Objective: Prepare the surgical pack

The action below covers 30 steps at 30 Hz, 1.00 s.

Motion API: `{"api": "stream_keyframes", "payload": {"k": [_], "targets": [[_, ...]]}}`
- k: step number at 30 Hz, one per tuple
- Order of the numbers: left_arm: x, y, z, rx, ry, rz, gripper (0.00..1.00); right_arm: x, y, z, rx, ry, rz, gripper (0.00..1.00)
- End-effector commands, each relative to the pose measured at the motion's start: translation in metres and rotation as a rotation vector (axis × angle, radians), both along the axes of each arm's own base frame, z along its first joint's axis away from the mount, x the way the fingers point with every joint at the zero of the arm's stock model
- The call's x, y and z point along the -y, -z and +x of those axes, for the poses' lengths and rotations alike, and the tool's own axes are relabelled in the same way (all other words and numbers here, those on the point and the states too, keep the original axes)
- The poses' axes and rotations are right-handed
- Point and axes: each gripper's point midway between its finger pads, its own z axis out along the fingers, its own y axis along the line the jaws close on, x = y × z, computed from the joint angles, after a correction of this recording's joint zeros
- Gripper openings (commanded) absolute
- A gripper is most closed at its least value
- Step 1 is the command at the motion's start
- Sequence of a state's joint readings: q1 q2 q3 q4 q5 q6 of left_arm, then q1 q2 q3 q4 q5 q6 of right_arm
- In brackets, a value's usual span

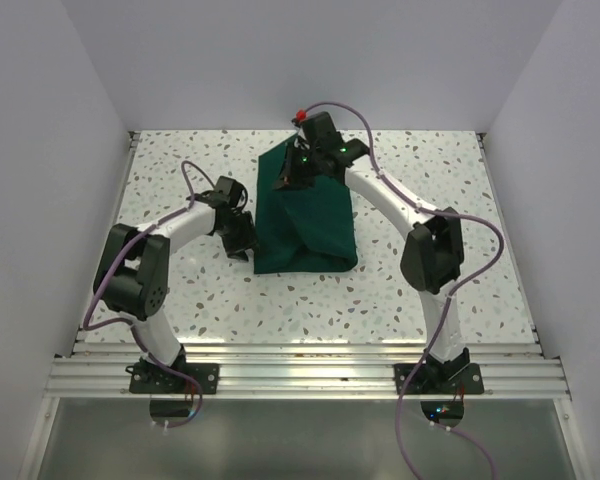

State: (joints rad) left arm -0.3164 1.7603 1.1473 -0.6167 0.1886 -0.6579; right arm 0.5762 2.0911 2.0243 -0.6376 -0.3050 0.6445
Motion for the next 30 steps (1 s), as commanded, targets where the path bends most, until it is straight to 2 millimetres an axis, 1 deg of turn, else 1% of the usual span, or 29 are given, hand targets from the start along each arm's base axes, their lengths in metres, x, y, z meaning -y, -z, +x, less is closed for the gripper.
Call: {"api": "stream_keyframes", "payload": {"k": [1, 2, 3, 4, 6, 7, 9, 10, 12, 14, 17, 19, 20, 21, 22, 23, 24, 25, 26, 27, 29, 30], "targets": [[0.012, -0.006, 0.015, 0.073, -0.012, -0.057, 0.45, -0.033, -0.003, 0.009, 0.057, -0.028, 0.038, 0.0], [0.011, -0.007, 0.016, 0.076, -0.022, -0.058, 0.45, -0.037, 0.002, 0.008, 0.052, -0.032, 0.029, 0.0], [0.011, -0.01, 0.017, 0.088, -0.029, -0.058, 0.45, -0.045, 0.0, 0.006, 0.061, -0.04, 0.029, 0.0], [0.009, -0.01, 0.016, 0.086, -0.037, -0.056, 0.45, -0.049, 0.014, 0.007, 0.04, -0.042, 0.016, 0.0], [0.008, -0.012, 0.015, 0.091, -0.045, -0.057, 0.45, -0.054, 0.021, 0.008, 0.037, -0.03, 0.003, 0.0], [0.007, -0.01, 0.013, 0.084, -0.049, -0.058, 0.45, -0.056, 0.03, 0.01, 0.03, -0.029, -0.008, 0.0], [0.007, -0.006, 0.011, 0.068, -0.048, -0.06, 0.46, -0.058, 0.037, 0.011, 0.028, -0.02, -0.016, 0.0], [0.007, -0.005, 0.01, 0.064, -0.051, -0.058, 0.46, -0.06, 0.046, 0.014, 0.026, -0.017, -0.025, 0.0], [0.006, -0.007, 0.007, 0.064, -0.054, -0.055, 0.46, -0.063, 0.056, 0.012, 0.015, -0.028, -0.038, 0.0], [0.002, -0.01, 0.008, 0.076, -0.059, -0.046, 0.47, -0.062, 0.07, 0.01, -0.006, -0.034, -0.063, 0.0], [-0.005, -0.018, 0.011, 0.089, -0.065, -0.031, 0.48, -0.066, 0.085, 0.005, -0.031, -0.057, -0.073, 0.0], [-0.012, -0.024, 0.015, 0.101, -0.072, -0.018, 0.49, -0.066, 0.089, 0.003, -0.041, -0.064, -0.085, 0.03], [-0.015, -0.027, 0.015, 0.099, -0.071, -0.01, 0.49, -0.067, 0.085, 0.005, -0.03, -0.061, -0.088, 0.03], [-0.018, -0.03, 0.017, 0.101, -0.073, -0.005, 0.5, -0.066, 0.089, 0.007, -0.029, -0.06, -0.102, 0.04], [-0.02, -0.036, 0.023, 0.118, -0.07, -0.003, 0.5, -0.065, 0.09, 0.006, -0.031, -0.061, -0.11, 0.05], [-0.025, -0.038, 0.024, 0.116, -0.078, -0.001, 0.5, -0.065, 0.087, 0.008, -0.025, -0.064, -0.115, 0.15], [-0.027, -0.044, 0.028, 0.129, -0.082, -0.004, 0.51, -0.066, 0.094, 0.007, -0.041, -0.073, -0.119, 0.25], [-0.031, -0.047, 0.031, 0.133, -0.09, -0.011, 0.51, -0.065, 0.097, 0.004, -0.06, -0.084, -0.126, 0.32], [-0.033, -0.052, 0.035, 0.143, -0.097, -0.018, 0.52, -0.069, 0.088, 0.005, -0.047, -0.098, -0.114, 0.39], [-0.035, -0.057, 0.038, 0.152, -0.1, -0.025, 0.53, -0.069, 0.088, 0.002, -0.052, -0.118, -0.115, 0.48], [-0.037, -0.065, 0.045, 0.169, -0.107, -0.06, 0.55, -0.061, 0.077, 0.0, -0.049, -0.118, -0.132, 0.52], [-0.038, -0.069, 0.048, 0.177, -0.109, -0.08, 0.58, -0.05, 0.072, 0.005, -0.038, -0.107, -0.139, 0.53]]}}
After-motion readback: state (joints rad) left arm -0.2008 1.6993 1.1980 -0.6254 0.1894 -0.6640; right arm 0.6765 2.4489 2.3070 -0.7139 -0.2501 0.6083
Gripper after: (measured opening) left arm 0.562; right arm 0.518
